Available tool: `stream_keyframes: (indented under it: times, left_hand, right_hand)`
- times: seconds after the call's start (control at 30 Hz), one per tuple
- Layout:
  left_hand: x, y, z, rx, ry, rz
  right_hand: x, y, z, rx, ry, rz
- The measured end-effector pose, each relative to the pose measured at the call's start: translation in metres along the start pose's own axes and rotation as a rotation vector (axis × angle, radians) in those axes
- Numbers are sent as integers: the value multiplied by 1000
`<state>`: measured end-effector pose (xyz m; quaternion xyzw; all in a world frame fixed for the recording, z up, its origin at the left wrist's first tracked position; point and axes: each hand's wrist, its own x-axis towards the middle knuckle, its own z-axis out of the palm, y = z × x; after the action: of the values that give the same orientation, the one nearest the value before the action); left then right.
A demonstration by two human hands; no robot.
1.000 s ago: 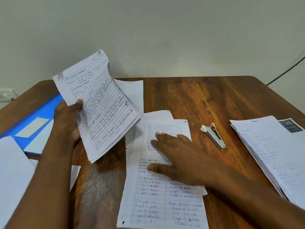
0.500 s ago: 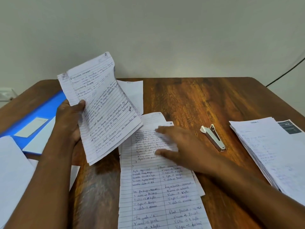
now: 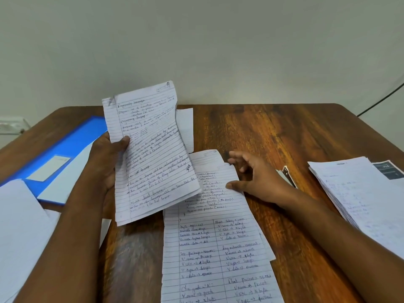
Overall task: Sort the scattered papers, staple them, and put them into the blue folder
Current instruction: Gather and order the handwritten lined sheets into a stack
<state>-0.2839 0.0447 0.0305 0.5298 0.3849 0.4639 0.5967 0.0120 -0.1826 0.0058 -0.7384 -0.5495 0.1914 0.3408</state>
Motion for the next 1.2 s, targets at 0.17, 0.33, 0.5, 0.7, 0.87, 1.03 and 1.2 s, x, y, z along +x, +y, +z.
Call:
stream_keyframes:
  times: [0.17, 0.33, 0.5, 0.7, 0.87, 1.03, 1.2]
  left_hand:
    - [0, 0, 2, 3, -21, -15]
    - [0, -2, 2, 25, -18, 4]
    - [2, -6, 3, 56, -58, 19]
    - [2, -13, 10, 57, -153, 45]
    - [-10, -12, 28, 40, -209, 24]
    - [-20, -16, 44, -51, -264, -28]
    - [-25, -16, 61, -34, -301, -55]
  right_hand:
    - [3, 4, 1, 117, 52, -2]
    - [4, 7, 4, 184, 80, 2]
    - [4, 4, 3, 262, 132, 14]
    - [5, 2, -1, 464, 192, 8]
    - [1, -2, -11, 621, 234, 29]
    - [2, -4, -19, 756, 309, 95]
    - [2, -10, -24, 916, 432, 111]
